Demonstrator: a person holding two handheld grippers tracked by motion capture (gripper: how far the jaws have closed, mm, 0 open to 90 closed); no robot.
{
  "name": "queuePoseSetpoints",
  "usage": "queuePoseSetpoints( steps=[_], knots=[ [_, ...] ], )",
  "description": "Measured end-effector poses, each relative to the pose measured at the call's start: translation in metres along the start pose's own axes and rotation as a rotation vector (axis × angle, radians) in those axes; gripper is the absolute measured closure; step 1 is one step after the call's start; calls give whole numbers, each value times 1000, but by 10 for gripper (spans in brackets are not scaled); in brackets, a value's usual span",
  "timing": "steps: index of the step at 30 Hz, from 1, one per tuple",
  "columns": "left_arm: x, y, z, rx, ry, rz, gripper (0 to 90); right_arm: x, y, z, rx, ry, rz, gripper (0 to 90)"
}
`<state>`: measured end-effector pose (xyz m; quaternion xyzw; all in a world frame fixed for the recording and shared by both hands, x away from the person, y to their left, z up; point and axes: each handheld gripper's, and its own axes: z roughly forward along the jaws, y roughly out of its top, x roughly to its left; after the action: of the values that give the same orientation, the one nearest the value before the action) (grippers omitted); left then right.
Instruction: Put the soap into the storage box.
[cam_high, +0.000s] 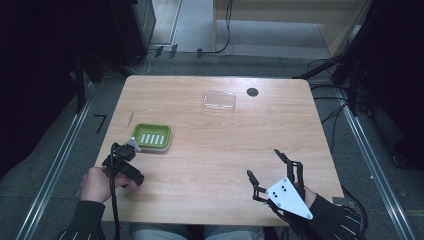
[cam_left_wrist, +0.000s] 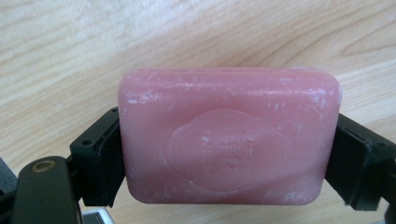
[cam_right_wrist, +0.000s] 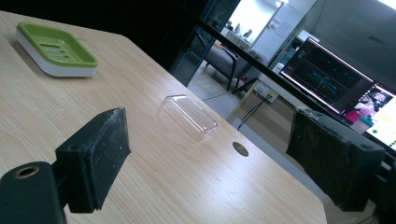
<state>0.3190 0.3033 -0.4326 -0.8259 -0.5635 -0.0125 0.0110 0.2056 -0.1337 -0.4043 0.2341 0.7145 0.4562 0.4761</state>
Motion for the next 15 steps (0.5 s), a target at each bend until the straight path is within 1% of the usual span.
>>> queuePoseSetpoints(
  steps=[2, 5, 8, 15],
  knots=[
    [-1, 3, -2, -7, 3, 5, 139, 0, 0, 0, -1, 0, 0, 132],
    [-2, 5, -2, -5, 4, 16, 139, 0, 0, 0, 0, 0, -1, 132],
    [-2, 7, -3, -4, 8, 11, 139, 0, 0, 0, 0, -1, -1, 132],
    [0, 10, -7, -9, 4, 16, 139, 0, 0, 0, 1, -1, -6, 132]
  ],
)
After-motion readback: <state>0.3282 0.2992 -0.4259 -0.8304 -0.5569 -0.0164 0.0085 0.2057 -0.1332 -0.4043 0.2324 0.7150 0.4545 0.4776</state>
